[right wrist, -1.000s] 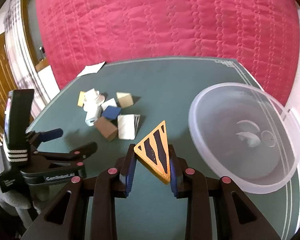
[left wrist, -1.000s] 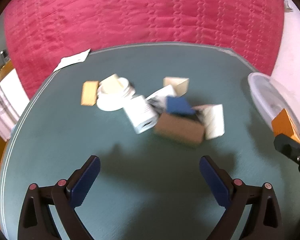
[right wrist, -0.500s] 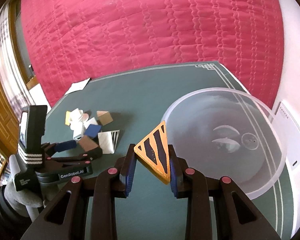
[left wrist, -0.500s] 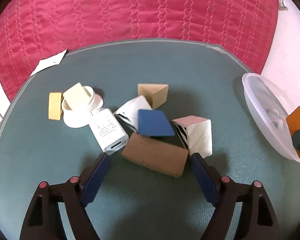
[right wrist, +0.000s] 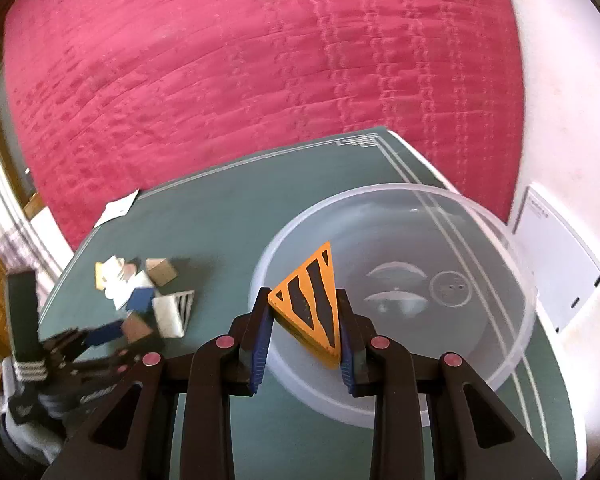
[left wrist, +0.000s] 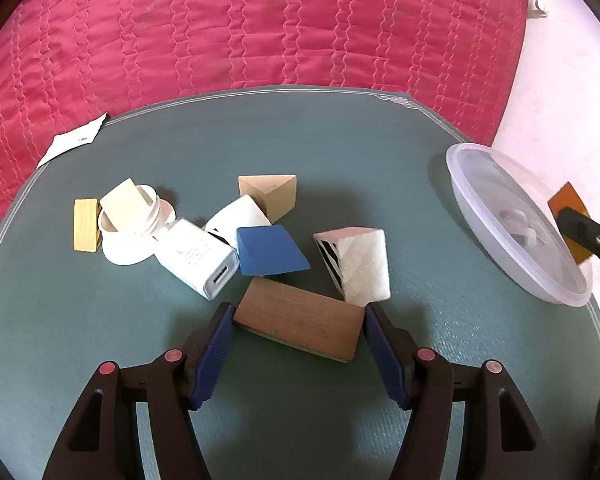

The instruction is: Organize rigid objects

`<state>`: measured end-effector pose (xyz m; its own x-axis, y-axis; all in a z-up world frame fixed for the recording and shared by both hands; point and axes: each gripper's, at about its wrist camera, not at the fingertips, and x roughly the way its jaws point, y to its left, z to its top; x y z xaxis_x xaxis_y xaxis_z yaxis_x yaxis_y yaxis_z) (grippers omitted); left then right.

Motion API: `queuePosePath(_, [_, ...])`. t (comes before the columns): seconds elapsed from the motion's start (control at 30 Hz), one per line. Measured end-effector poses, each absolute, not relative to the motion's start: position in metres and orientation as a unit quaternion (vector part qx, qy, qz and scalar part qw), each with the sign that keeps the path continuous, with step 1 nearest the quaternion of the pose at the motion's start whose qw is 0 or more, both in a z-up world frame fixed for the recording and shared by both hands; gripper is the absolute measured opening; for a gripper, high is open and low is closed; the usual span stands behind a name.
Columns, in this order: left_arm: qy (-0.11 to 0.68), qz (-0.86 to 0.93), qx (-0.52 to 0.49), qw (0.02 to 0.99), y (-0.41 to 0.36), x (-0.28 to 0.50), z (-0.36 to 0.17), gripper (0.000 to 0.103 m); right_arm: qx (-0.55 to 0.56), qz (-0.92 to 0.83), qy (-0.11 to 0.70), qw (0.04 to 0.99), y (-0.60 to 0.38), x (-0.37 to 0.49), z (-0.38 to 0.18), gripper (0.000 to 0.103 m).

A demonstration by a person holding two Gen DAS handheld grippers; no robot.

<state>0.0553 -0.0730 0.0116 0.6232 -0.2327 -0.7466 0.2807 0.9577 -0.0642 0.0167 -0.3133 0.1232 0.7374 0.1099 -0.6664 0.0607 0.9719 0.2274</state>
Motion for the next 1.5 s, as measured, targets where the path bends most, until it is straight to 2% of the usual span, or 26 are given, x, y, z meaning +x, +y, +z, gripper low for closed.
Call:
queuePosePath(0.67, [0.377, -0.151, 0.037, 0.913, -0.088, 0.026, 0.038, 0.068, 0.159, -0.069, 0.353, 0.919, -0.351, 0.021, 0.117, 0.032])
queuePosePath(0.77, [0.377, -0.153, 0.041, 0.912, -0.094, 0.026, 0.039, 0.068, 0.169, -0.080, 0.351, 0.917, -0.356, 0.020, 0.116, 0.036])
queuePosePath(1.5, [0.340, -0.258, 0.091, 0.900, -0.212, 0.038, 0.070, 0.068, 0.209, -0.179, 0.319, 0.907, -0.392, 0.015, 0.118, 0.040])
